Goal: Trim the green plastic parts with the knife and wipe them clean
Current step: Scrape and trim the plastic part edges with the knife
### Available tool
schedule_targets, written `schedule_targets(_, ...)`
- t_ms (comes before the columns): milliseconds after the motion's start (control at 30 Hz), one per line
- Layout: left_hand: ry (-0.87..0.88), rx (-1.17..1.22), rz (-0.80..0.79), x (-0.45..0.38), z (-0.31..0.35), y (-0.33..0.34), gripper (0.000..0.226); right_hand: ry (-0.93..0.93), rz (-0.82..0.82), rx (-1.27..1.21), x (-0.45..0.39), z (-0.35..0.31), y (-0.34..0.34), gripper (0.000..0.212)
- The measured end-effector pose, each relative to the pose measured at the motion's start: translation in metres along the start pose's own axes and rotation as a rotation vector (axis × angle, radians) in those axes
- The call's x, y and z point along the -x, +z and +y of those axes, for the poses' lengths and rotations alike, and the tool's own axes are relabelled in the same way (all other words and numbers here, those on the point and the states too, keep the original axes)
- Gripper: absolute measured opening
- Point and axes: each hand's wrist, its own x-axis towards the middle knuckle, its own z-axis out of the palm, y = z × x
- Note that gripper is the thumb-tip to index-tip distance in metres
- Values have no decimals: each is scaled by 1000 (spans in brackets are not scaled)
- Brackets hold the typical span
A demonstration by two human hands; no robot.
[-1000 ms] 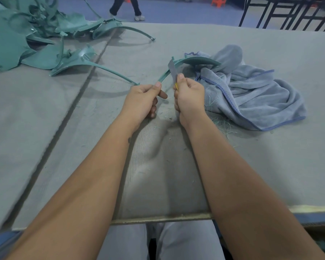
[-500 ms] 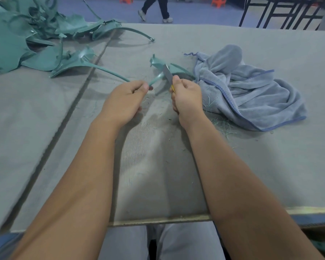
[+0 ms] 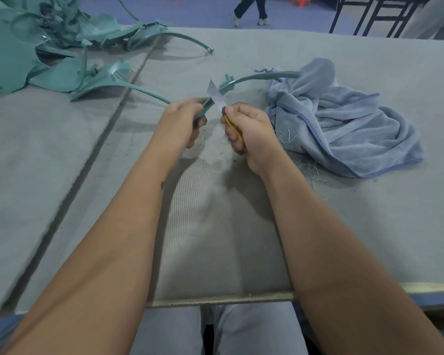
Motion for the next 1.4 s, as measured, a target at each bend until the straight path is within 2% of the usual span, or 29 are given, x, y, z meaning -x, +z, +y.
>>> schedule_targets(133, 34, -84, -144, 3, -1, -3, 22, -7, -6, 6, 0, 0, 1, 31)
schedule_targets(333, 216, -187, -22, 3, -7, 9, 19, -29, 67, -62, -1, 2, 2, 33)
schedule_targets(467, 260, -174, 26, 2, -10, 15, 12, -47, 115, -85, -1, 2, 3, 31)
schedule_targets(667, 285, -183, 66, 1, -13, 20, 14, -82, 179, -113, 0, 1, 7, 32)
schedule_targets(1033, 318, -275, 117, -2, -16, 34, 33, -103, 324, -183, -1, 3, 7, 34)
schedule_targets(1200, 318, -332, 140, -2, -21, 32, 38, -67, 368, -358, -1, 1, 1, 30)
schedule_targets(1400, 341, -366, 144, -2, -20, 32, 35, -68, 390, -392, 0, 0, 2, 32)
